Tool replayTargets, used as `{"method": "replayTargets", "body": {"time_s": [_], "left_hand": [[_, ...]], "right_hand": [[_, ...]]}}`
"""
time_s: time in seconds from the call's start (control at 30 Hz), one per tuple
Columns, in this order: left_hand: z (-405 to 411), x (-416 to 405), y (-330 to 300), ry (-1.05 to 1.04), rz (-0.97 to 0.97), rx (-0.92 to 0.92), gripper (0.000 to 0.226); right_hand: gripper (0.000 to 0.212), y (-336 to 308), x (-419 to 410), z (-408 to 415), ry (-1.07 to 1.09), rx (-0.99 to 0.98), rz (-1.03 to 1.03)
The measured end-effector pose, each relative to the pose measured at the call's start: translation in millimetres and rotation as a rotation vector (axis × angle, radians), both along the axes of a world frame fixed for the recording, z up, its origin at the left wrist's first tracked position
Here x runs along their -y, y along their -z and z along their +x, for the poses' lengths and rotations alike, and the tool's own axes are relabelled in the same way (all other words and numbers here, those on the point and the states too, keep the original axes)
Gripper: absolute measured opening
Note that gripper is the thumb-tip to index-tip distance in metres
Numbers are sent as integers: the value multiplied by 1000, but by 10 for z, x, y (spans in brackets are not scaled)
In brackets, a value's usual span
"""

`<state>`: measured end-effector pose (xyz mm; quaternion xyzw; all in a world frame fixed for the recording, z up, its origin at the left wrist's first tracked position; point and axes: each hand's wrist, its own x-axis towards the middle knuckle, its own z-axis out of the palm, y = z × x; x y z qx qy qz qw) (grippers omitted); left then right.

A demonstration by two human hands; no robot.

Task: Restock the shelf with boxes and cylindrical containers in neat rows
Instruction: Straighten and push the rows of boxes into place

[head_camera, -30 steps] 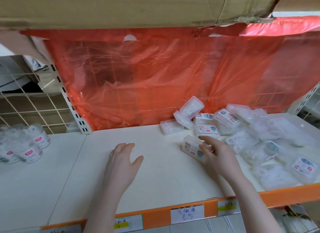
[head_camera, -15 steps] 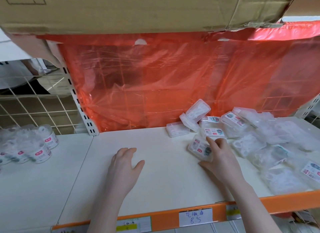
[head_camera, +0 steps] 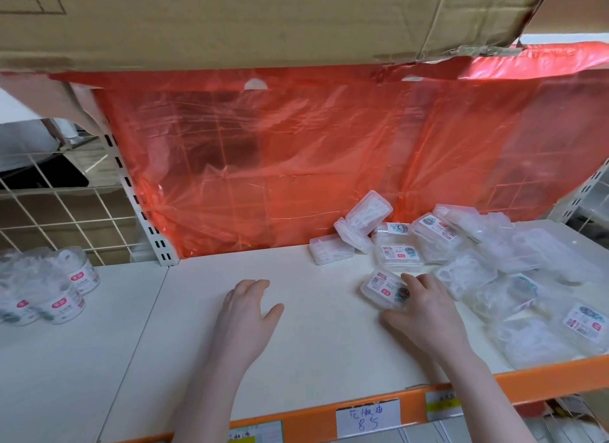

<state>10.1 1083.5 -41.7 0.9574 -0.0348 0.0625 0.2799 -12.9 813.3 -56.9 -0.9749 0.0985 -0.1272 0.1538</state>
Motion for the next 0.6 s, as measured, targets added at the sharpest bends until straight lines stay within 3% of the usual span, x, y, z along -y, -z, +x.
{"method": "replayTargets", "body": {"time_s": [0.6], "left_hand": [[636, 718, -334, 220, 112, 85, 43]], "right_hand": [[66, -179, 214, -132, 103, 28, 65]]}}
